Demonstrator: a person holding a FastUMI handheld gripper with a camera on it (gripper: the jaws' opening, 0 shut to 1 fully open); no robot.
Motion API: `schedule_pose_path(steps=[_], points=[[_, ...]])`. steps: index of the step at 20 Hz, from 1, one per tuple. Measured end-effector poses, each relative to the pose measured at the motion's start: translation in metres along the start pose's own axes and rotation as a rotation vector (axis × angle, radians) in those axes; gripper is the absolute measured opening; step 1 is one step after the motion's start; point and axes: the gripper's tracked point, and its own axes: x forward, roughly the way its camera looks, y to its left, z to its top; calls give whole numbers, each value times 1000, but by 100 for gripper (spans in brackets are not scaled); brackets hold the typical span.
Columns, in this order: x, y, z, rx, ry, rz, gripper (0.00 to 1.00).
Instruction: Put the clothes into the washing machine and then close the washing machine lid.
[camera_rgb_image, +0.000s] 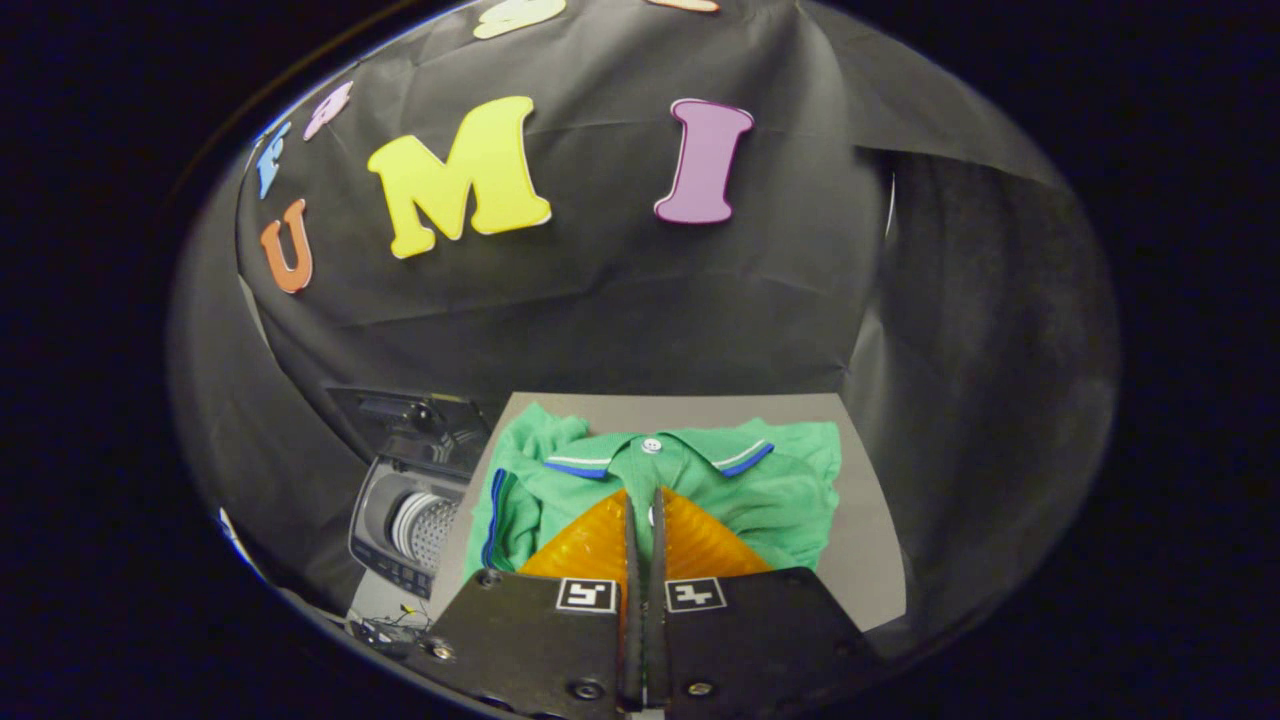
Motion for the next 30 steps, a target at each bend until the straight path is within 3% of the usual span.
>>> schedule_pose_path(steps=[6,12,30], points=[[-26,37,22,-35,-52,50,5],[-43,93,39,-64,-94,150,5],[-15,301,42,-188,-79,442,5]])
